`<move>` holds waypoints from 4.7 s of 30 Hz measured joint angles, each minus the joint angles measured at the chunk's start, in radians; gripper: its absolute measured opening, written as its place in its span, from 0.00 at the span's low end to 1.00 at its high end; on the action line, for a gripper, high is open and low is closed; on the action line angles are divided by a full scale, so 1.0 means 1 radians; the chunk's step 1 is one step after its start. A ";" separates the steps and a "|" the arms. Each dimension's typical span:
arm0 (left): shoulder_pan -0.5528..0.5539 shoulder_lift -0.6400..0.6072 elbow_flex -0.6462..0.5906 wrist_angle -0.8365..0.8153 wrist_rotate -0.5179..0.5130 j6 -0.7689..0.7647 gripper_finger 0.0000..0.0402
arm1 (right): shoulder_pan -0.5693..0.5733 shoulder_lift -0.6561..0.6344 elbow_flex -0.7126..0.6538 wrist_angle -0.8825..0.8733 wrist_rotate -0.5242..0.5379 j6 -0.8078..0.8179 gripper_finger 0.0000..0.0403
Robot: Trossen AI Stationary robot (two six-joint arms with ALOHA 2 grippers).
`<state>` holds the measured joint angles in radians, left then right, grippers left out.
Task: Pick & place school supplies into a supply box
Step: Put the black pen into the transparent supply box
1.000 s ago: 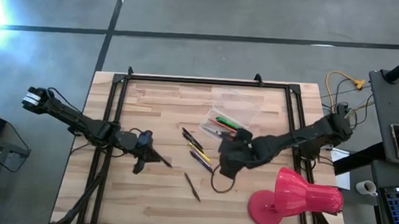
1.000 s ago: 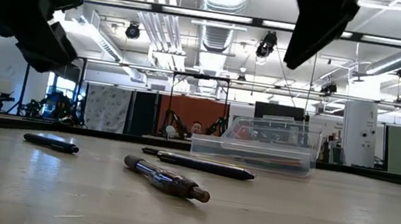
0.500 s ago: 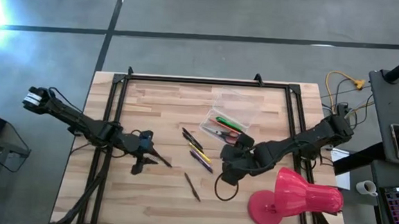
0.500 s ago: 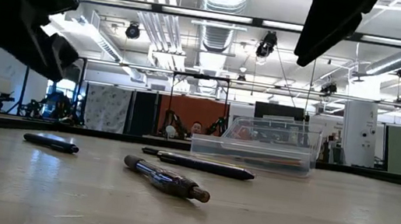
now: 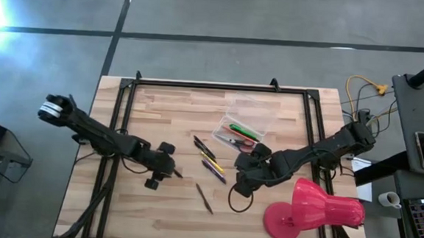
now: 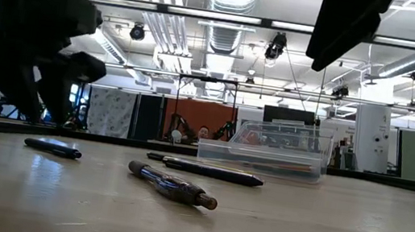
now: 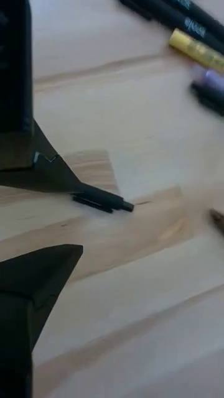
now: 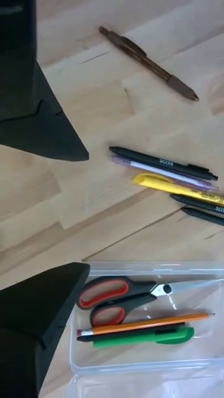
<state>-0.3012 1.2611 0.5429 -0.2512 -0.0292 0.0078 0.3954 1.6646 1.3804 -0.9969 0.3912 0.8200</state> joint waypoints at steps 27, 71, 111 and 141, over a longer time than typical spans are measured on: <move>0.036 0.202 0.027 0.041 0.027 0.114 0.27 | 0.000 0.002 -0.004 -0.001 0.001 0.019 0.68; 0.490 0.877 1.286 -0.354 0.264 0.830 0.04 | 0.178 -0.119 0.000 -0.122 0.699 0.881 0.54; 0.536 0.526 0.743 -0.286 0.259 0.432 0.28 | -0.175 -0.106 -0.059 0.004 0.196 0.343 0.54; 0.554 0.518 0.412 0.069 0.241 0.504 0.28 | -0.182 -0.021 -0.048 0.096 0.097 0.359 0.54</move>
<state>0.2526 1.7793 0.9553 -0.1820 0.2122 0.5122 0.2134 1.6432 1.3327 -0.9005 0.4882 1.1790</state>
